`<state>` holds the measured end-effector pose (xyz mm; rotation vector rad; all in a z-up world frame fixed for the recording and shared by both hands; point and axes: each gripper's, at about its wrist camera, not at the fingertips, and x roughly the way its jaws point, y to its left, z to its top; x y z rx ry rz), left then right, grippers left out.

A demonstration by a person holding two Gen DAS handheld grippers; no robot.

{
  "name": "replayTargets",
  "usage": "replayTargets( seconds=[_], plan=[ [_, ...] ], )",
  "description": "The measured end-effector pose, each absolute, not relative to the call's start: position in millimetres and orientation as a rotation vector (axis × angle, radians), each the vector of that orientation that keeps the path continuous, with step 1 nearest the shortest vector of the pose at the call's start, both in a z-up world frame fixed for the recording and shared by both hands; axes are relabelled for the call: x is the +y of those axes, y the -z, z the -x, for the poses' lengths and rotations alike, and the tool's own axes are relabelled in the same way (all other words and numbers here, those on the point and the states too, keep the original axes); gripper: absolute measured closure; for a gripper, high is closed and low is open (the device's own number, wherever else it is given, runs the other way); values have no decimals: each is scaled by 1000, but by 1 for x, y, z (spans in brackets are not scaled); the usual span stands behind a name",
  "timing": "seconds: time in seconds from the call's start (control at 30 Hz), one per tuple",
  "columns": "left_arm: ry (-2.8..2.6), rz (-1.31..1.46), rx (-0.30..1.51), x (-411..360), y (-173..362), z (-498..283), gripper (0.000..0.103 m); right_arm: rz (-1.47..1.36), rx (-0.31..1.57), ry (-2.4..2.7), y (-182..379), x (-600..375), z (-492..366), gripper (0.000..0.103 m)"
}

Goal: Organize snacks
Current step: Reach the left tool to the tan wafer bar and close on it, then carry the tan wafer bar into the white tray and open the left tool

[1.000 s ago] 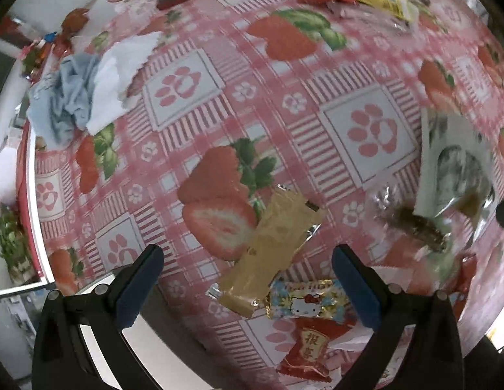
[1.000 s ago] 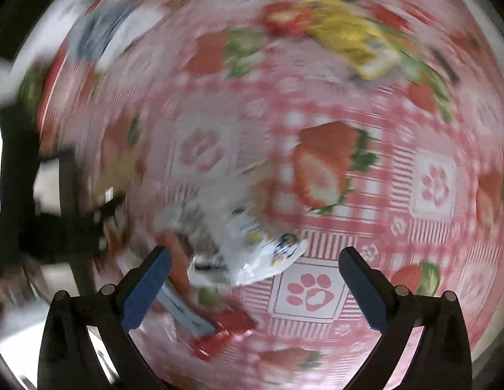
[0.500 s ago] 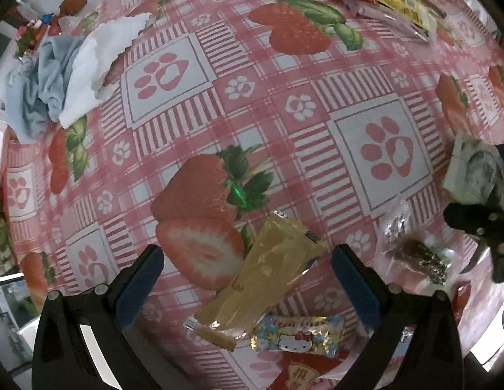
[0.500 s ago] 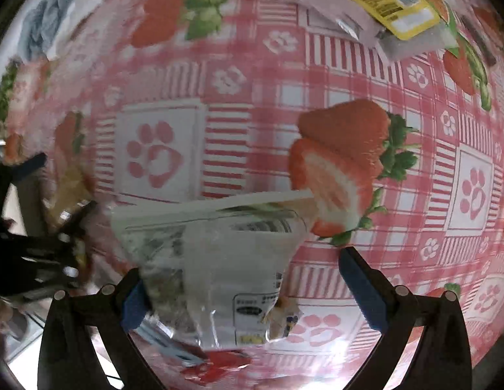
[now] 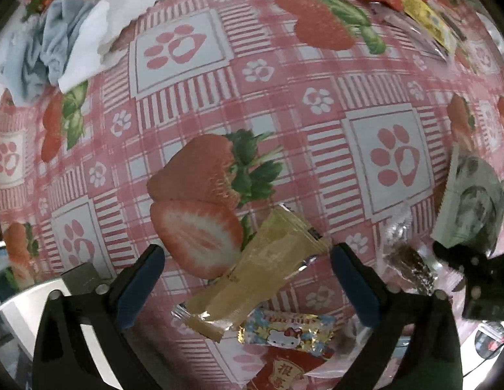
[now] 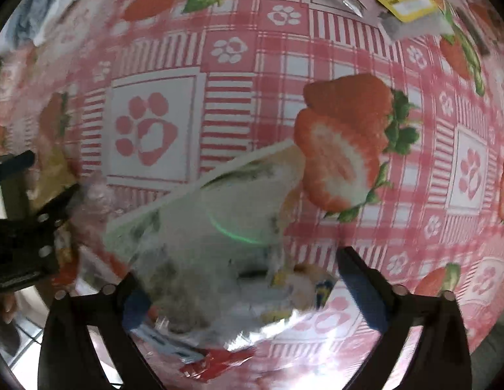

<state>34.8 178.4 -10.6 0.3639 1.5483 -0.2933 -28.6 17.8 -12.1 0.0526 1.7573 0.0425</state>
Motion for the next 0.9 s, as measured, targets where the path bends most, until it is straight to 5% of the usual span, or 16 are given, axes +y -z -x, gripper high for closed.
replayTargets(
  seconds=[0.17, 0.2, 0.23, 0.67, 0.9],
  plan=[
    [322, -321, 1537, 169, -2, -21, 55, -127, 1750, -92, 0, 6, 57, 19],
    [325, -322, 1534, 167, -3, -19, 68, -137, 1747, -100, -2, -3, 59, 33],
    [329, -317, 1534, 167, -4, -16, 73, -149, 1746, -104, 0, -13, 55, 33],
    [267, -74, 1443, 185, -54, 48, 75, -293, 1701, -149, -71, -75, 141, 33],
    [216, -23, 1389, 225, -93, 77, 75, -241, 1708, -260, -99, -19, 152, 33]
  ],
)
